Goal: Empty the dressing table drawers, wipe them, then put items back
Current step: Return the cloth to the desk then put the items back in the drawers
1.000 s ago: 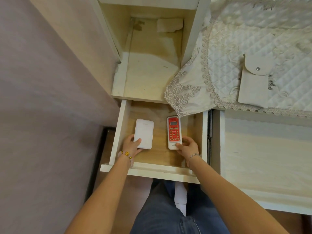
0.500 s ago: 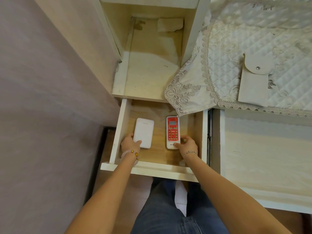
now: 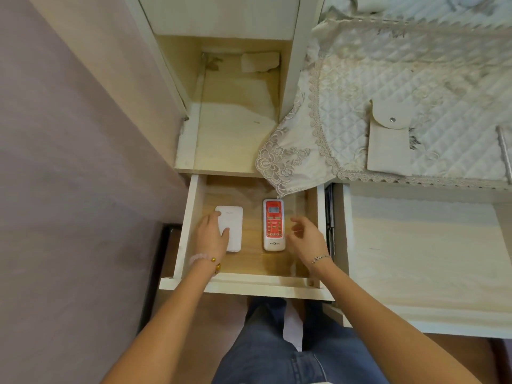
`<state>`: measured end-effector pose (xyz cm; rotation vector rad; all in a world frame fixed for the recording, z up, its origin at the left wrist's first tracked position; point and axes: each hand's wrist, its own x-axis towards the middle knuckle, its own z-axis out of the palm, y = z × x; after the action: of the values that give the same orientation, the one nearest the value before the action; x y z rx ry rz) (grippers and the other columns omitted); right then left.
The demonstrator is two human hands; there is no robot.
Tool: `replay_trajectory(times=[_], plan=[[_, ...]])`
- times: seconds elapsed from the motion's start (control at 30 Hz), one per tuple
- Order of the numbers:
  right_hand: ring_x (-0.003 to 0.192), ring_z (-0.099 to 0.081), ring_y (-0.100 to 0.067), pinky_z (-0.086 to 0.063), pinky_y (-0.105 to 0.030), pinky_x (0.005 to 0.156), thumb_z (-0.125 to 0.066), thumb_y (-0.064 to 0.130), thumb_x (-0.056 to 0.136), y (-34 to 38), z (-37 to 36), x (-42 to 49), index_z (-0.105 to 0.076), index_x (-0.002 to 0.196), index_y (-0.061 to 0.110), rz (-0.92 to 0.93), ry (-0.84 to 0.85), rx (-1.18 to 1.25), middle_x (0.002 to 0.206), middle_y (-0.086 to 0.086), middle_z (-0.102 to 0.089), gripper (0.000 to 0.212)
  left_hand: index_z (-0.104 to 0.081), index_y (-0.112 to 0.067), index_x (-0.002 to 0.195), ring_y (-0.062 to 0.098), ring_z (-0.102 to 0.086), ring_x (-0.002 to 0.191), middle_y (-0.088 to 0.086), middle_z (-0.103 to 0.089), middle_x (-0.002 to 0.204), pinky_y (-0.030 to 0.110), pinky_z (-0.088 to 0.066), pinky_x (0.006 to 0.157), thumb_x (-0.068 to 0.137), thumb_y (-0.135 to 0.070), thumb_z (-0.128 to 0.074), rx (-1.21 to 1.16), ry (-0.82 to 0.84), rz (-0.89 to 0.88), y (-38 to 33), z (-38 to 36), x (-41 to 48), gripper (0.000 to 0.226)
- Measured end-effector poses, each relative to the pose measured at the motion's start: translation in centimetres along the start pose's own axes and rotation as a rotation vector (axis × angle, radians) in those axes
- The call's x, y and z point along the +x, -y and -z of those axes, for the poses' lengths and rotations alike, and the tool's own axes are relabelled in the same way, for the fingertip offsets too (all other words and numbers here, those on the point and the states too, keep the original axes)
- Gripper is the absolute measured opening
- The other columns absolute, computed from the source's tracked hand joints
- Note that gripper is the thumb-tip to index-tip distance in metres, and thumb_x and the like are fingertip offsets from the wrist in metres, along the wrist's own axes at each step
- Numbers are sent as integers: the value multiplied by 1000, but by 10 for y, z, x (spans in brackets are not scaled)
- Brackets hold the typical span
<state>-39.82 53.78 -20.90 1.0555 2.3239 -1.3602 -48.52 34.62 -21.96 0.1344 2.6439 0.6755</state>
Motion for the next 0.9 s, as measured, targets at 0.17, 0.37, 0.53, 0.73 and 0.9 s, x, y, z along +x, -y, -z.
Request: replay_trajectory(times=[0.17,0.37,0.53,0.73,0.9], plan=[[120,-49,-18,-39,-30,100,-57,22,89,-3,60,-18,-46,132,17,289,-212,-293,131,-3,-52,45,-50,-6,130,29,-48,122,12,-53,131,37,-38,101,90,-19,-59,210,-138,-369,-20,36,-5,44],[122,-45,-30,-36,-38,103,-61,27,87,-19,129,-30,-47,131,7,380,-434,-506,131,-14,-51,50,-57,-3,122,35,-54,116,16,-61,122,49,-42,99,86,-39,-48,367,-260,-568,-56,55,-8,52],[122,-47,-29,-39,-42,101,-59,30,86,-36,171,-39,-47,132,9,367,-583,-537,133,-12,-51,51,-57,-6,123,34,-52,120,15,-60,123,50,-39,100,84,-46,-42,453,-268,-638,-86,53,-15,57],[120,-48,-29,-40,-42,98,-60,28,86,-64,214,-47,-48,131,10,335,-665,-492,130,-11,-53,50,-56,-7,125,31,-51,121,14,-58,127,49,-37,102,85,-47,-43,490,-281,-664,-123,42,-23,59],[122,-47,-28,-38,-40,101,-59,29,87,-90,250,-44,-45,133,8,335,-644,-494,131,-11,-52,52,-55,-7,127,31,-51,121,14,-58,127,48,-38,102,86,-49,-40,474,-280,-665,-161,20,-33,60]])
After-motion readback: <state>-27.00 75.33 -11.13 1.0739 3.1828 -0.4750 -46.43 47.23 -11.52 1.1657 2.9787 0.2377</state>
